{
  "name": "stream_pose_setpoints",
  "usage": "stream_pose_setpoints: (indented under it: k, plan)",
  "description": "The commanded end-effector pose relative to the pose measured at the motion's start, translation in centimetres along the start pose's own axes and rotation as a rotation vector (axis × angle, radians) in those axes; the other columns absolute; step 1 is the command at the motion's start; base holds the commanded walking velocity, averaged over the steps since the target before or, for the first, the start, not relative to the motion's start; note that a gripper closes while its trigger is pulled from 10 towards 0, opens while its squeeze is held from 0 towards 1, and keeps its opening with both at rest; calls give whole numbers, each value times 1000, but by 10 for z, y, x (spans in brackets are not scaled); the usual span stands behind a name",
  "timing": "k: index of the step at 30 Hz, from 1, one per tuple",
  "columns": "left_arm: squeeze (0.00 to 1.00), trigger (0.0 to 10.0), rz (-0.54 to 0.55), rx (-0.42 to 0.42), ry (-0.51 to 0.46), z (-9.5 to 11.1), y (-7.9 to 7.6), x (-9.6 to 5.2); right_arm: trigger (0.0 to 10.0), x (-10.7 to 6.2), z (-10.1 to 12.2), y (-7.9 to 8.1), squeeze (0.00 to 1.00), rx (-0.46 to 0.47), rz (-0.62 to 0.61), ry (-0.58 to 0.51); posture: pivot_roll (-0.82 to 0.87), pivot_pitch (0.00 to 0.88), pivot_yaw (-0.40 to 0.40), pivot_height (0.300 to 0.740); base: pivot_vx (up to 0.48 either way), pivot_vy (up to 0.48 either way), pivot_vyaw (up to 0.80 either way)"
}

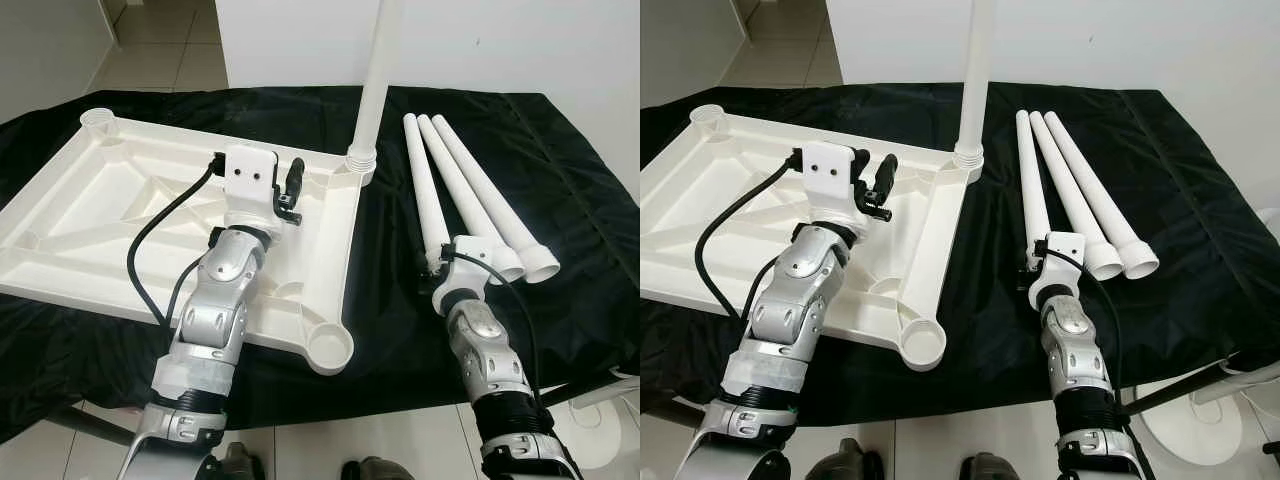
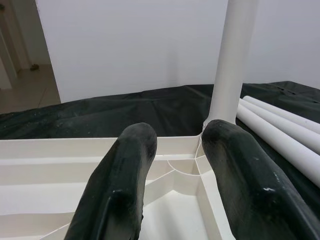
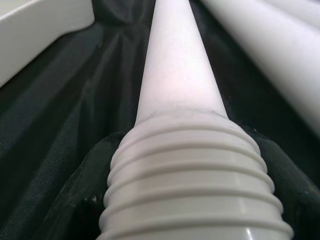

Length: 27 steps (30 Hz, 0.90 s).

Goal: Building children table

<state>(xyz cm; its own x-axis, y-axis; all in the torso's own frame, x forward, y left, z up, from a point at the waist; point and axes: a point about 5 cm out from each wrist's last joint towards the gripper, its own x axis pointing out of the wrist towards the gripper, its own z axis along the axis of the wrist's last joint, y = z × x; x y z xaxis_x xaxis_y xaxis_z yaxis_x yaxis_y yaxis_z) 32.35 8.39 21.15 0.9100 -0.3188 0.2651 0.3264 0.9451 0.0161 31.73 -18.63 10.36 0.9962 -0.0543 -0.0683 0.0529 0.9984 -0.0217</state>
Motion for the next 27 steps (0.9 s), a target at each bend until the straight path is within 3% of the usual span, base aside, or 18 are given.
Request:
stream_pose_setpoints:
  k: [1, 5, 6, 7, 9, 14, 21, 23, 24, 27]
  plan:
    - [0, 10000, 21, -2, -3, 1, 1, 2, 10000, -2, 3, -6, 0, -54, -41, -55, -87, 25, -5, 740, 0, 0, 0]
    - [0, 10000, 17, -42, -9, 3, 2, 5, 10000, -4, 14, -8, 0, -70, -75, -139, -91, 17, -3, 740, 0, 0, 0]
    - [0, 10000, 3, -53, -12, 5, 1, 7, 10000, -5, 24, -6, 0, -32, -38, -206, -92, 15, -2, 740, 0, 0, 0]
    - [0, 10000, 3, -53, -12, 5, 1, 7, 10000, -5, 24, -6, 0, -32, -38, -206, -92, 15, -2, 740, 0, 0, 0]
    - [0, 10000, -121, -58, -21, 12, -11, 9, 10000, -10, 50, -4, 0, 6, 5, -370, -92, 11, 0, 740, 0, 0, 0]
    - [0, 10000, -242, -68, -32, 22, -25, 11, 10000, -11, 74, 0, 0, 14, 37, -492, -92, 11, 2, 740, 0, 0, 0]
    - [0, 10000, -310, -115, -46, 40, -28, 16, 10000, -12, 108, 6, 0, -62, 41, -641, -93, 19, 15, 740, 0, 0, 0]
    - [0, 10000, -310, -115, -46, 40, -28, 16, 10000, -12, 108, 6, 0, -62, 41, -641, -93, 19, 15, 740, 0, 0, 0]
    - [0, 10000, -353, -171, -58, 50, -26, 19, 10000, -13, 129, 10, 0, -94, 59, -722, -98, 19, 24, 740, 0, 0, 0]
    - [0, 10000, -383, -227, -61, 56, -23, 21, 10000, -17, 147, 18, 0, -105, 108, -795, -105, 17, 33, 740, 0, 0, 0]
